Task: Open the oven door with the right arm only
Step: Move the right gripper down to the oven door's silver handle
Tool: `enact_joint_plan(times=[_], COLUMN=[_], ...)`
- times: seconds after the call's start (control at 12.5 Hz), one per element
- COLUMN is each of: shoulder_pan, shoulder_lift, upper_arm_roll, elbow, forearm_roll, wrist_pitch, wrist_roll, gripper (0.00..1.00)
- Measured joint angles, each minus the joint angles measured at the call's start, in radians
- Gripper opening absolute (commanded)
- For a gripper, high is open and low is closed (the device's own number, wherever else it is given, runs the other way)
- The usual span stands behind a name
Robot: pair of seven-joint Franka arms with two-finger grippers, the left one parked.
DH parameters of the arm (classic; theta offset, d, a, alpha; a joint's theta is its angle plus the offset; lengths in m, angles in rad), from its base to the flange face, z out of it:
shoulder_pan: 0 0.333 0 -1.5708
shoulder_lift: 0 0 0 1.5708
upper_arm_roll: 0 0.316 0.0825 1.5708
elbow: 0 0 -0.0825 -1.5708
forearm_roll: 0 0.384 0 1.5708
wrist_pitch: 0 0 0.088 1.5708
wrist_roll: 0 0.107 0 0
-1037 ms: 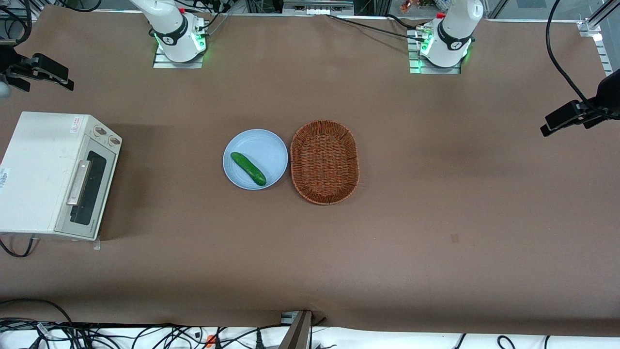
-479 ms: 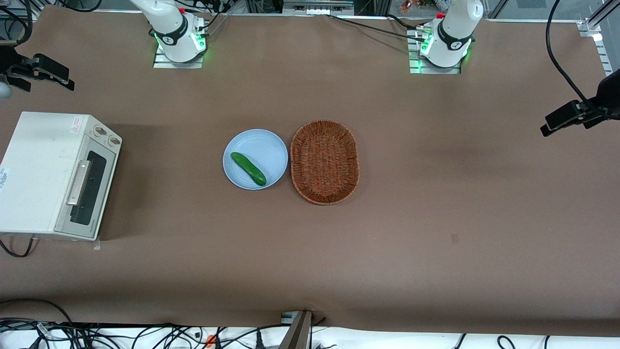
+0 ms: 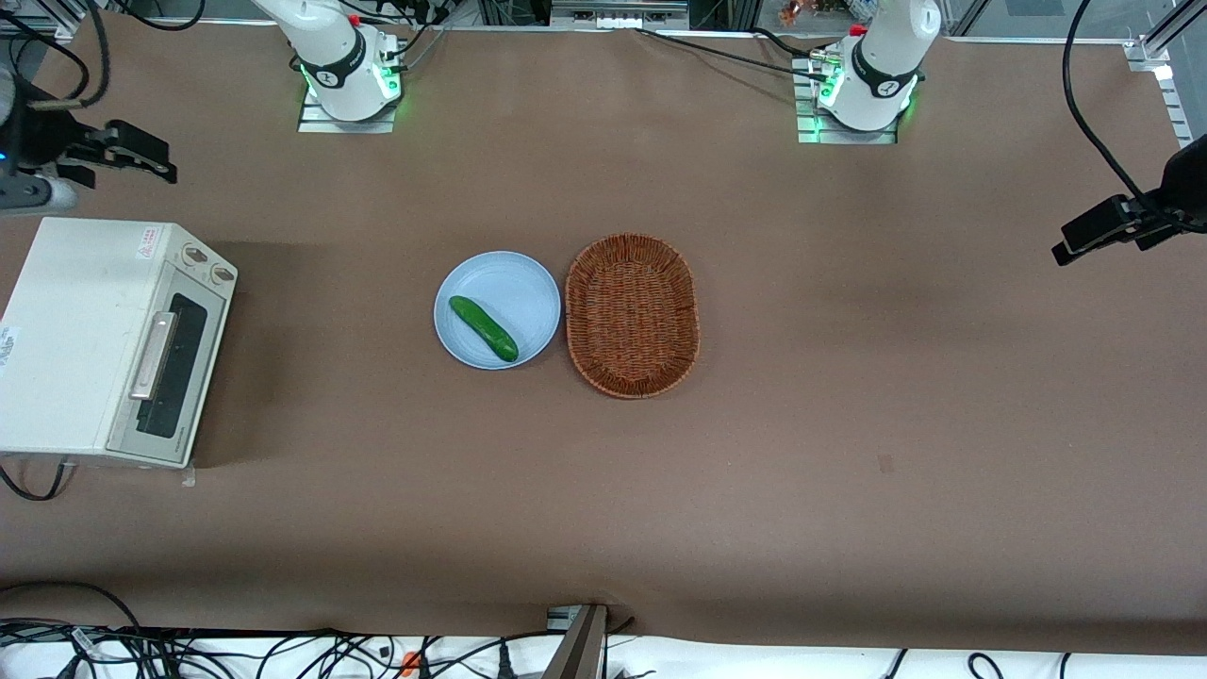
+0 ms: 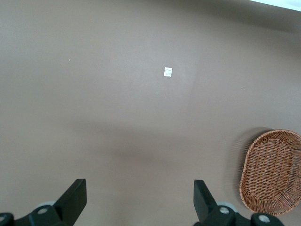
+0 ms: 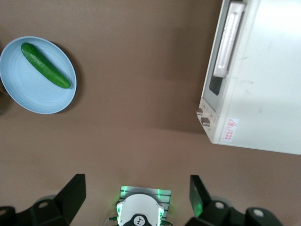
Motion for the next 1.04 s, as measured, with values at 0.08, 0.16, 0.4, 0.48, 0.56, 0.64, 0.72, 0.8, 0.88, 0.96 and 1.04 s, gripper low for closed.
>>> enact_joint_plan(times=[0.08, 0.16, 0.4, 0.48, 0.56, 0.64, 0.72, 0.8, 0.88, 0.96, 1.04], shoulder_pan=[0.007, 0.016, 0.062, 0.074, 0.080, 0.083, 0.085, 0.086, 0.086, 0.086, 0.086], shoulder_lift=[0.017, 0.034, 0.080, 0.092, 0.103, 0.113, 0.125, 0.139, 0.154, 0.171, 0.187], upper_arm_roll=[0.000, 0.000, 0.001, 0.001, 0.001, 0.001, 0.001, 0.001, 0.001, 0.001, 0.001], elbow=[-0.004, -0.006, -0.019, -0.027, -0.034, -0.041, -0.048, -0.054, -0.057, -0.058, -0.059], forearm_roll=[-0.004, -0.013, -0.071, -0.090, -0.102, -0.113, -0.132, -0.154, -0.177, -0.199, -0.220], wrist_pitch=[0.000, 0.000, 0.000, 0.000, 0.000, 0.001, 0.003, 0.010, 0.018, 0.027, 0.039], wrist_roll=[0.000, 0.000, 0.002, 0.008, 0.020, 0.031, 0.035, 0.036, 0.036, 0.037, 0.037], gripper=[0.85, 0.78, 0.57, 0.49, 0.39, 0.28, 0.21, 0.18, 0.12, 0.09, 0.07])
